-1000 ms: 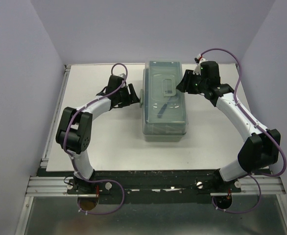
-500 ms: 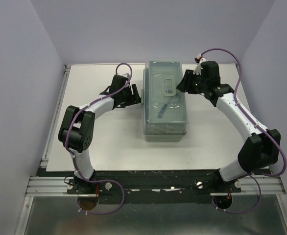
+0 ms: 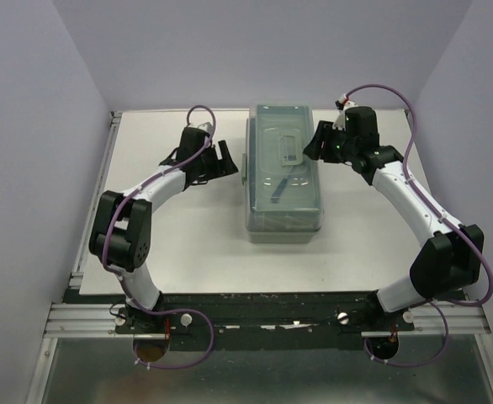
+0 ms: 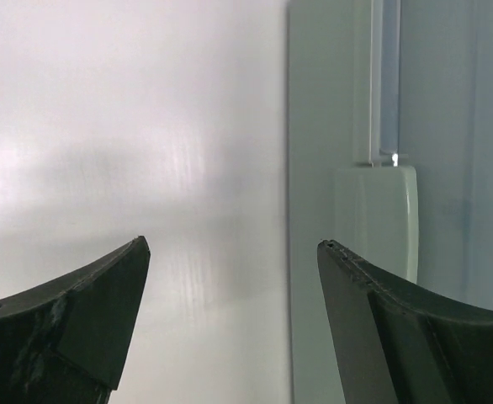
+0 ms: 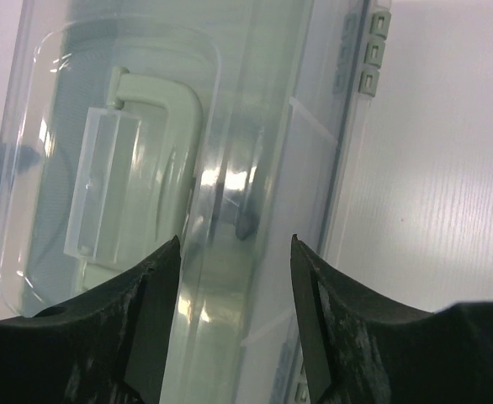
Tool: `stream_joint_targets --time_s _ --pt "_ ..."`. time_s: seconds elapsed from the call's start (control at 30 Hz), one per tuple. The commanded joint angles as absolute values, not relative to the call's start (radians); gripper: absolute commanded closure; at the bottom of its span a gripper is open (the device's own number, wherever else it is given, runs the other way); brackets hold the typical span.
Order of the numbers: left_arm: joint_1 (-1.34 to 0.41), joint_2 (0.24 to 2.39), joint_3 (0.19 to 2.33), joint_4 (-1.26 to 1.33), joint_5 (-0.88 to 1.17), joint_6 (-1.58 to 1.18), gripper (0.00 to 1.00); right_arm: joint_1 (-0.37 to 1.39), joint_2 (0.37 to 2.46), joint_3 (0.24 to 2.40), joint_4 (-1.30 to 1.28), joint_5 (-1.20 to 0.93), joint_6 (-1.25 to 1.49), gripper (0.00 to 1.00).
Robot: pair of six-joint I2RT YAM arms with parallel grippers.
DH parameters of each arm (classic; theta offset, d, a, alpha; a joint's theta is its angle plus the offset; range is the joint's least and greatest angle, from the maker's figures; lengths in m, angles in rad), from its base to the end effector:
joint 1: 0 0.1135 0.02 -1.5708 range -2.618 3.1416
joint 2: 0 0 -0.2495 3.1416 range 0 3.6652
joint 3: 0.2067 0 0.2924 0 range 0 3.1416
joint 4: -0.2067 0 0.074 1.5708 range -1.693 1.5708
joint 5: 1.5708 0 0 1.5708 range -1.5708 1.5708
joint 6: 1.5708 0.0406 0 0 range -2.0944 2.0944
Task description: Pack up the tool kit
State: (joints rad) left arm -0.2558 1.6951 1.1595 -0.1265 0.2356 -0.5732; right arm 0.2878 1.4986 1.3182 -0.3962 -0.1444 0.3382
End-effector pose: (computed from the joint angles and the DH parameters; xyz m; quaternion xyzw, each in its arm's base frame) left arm 0.4012 -0.1147 0.1969 -0.0901 0.8893 -0.2722 0.3564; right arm 0.3723 0.1163 0.3078 -0.0123 0.8773 0.2068 0.4330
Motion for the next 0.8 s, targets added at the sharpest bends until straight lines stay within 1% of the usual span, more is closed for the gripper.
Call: stream_joint_targets --time_s 0.0,0.1,0.2,0.27,0.4,0.57,0.67,0.77 --pt "-0.149 1.553 1.111 -0.113 0.233 -0.569 0.08 0.235 1.43 1.296 -0.463 -0.173 0.305 0.36" --pt "-0.095 1.468 1.083 -0.138 0.201 -0.551 0.05 0.18 1.376 1.289 -0.463 -0.222 0.295 0.29" --pt "-0.048 1.378 1.062 -0.167 0.186 -0.531 0.01 0.118 1.324 1.272 -0.465 -0.244 0.284 0.16" --pt "-0.022 1.315 1.049 -0.187 0.183 -0.511 0.01 0.078 1.29 1.252 -0.474 -0.226 0.273 0.1" --pt "-0.009 1.171 1.026 -0.203 0.169 -0.434 0.01 0.045 1.206 1.195 -0.485 -0.109 0.229 0.07" --pt "-0.009 1.005 1.009 -0.206 0.169 -0.365 0.01 0.044 1.07 1.128 -0.468 0.026 0.195 0.07" --pt "-0.009 0.937 0.993 -0.206 0.137 -0.364 0.01 0.044 0.965 1.05 -0.398 0.075 0.181 0.06" --pt "-0.009 0.894 0.983 -0.215 0.146 -0.347 0.01 0.044 0.885 0.97 -0.318 0.113 0.167 0.06"
